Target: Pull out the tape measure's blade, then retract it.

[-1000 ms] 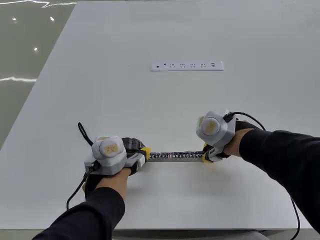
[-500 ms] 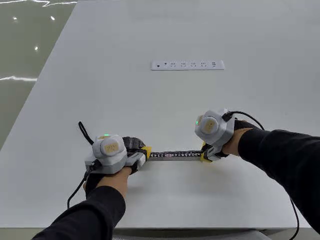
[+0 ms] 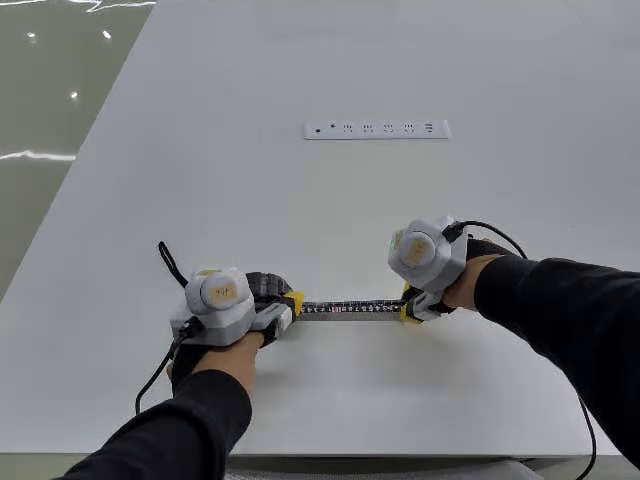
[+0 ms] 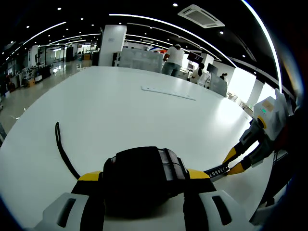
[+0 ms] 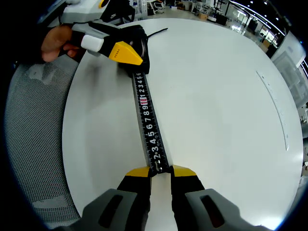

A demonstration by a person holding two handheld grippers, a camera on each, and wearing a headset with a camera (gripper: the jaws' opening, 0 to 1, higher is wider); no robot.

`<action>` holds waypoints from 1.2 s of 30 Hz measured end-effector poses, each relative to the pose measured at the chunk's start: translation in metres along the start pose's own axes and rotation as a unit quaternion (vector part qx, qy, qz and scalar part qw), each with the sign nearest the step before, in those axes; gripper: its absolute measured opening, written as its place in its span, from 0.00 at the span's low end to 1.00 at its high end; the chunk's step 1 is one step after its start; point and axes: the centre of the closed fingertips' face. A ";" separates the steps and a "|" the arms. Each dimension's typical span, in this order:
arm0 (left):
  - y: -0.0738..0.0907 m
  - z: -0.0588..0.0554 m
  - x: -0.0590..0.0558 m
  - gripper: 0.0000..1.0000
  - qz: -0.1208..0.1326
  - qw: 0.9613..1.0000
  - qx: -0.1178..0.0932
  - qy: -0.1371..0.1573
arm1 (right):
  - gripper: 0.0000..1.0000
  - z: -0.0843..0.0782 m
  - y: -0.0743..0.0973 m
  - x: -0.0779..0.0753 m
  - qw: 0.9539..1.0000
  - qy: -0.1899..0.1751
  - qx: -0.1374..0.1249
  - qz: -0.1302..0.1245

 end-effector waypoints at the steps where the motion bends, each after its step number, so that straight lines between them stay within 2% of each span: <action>1: 0.000 0.000 0.000 0.62 -0.001 1.000 0.001 0.000 | 0.11 0.000 0.000 0.000 1.000 0.000 0.000 0.000; 36: 0.000 0.000 0.000 0.62 -0.001 1.000 0.000 -0.001 | 0.11 0.009 -0.004 0.002 1.000 0.001 -0.001 -0.001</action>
Point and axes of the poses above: the centre of the closed fingertips' face, and the gripper's own axes: y roughly backward along the fingers, x roughly to its left, z roughly out of its top, and after that the axes turned 4 degrees about -z, right-handed
